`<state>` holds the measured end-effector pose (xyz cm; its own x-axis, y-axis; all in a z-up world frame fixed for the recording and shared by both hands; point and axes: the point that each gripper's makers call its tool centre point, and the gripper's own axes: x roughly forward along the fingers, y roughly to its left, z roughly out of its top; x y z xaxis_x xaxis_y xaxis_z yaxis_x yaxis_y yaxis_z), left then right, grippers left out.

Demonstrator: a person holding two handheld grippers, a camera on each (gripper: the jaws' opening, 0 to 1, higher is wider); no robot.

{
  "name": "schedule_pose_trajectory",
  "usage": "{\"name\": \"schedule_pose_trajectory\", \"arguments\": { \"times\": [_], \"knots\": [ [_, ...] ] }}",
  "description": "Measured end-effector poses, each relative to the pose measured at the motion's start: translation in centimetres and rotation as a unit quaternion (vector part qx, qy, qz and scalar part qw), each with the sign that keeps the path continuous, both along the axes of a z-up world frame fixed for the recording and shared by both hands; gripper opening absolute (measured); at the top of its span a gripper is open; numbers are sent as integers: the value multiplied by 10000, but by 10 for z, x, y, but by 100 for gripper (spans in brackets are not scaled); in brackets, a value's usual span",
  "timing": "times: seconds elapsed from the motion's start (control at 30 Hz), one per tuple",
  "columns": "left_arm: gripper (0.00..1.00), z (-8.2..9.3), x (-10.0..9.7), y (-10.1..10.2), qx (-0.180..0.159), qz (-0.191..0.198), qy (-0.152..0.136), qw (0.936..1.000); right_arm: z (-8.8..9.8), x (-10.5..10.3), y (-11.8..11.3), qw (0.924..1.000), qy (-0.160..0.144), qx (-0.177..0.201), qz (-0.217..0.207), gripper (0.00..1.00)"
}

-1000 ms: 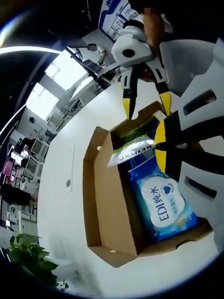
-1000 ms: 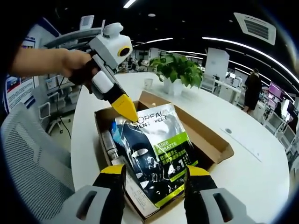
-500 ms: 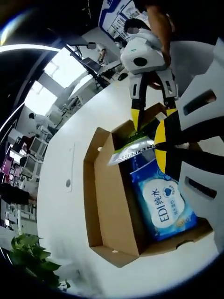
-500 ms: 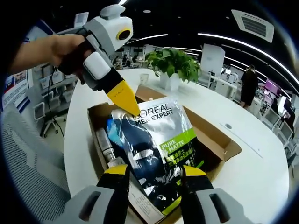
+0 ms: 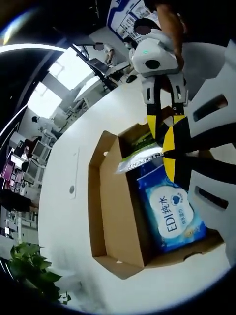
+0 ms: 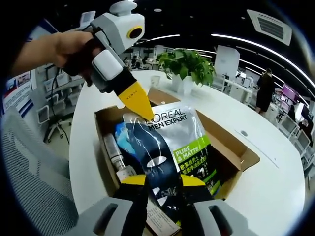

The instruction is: Operate the shoe box by opening the lid, removing the specified soft item, and placing it in the target area until the item is outside and the box remains undamaged.

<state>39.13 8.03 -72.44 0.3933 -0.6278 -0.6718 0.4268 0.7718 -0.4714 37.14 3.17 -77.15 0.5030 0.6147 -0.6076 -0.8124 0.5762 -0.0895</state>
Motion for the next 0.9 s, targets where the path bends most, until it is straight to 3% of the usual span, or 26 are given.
{"name": "schedule_pose_trajectory", "arguments": {
  "times": [0.2,0.4,0.9],
  "knots": [
    [0,-3,-1,0,-2,-33,5,10000,2,-1,0,9999,45,105,13,5],
    [0,-4,-3,1,23,-63,-47,10000,5,-3,1,9998,107,157,58,0],
    [0,12,-9,13,-70,-40,-247,9997,25,-12,8,9994,95,278,203,0]
  ]
}}
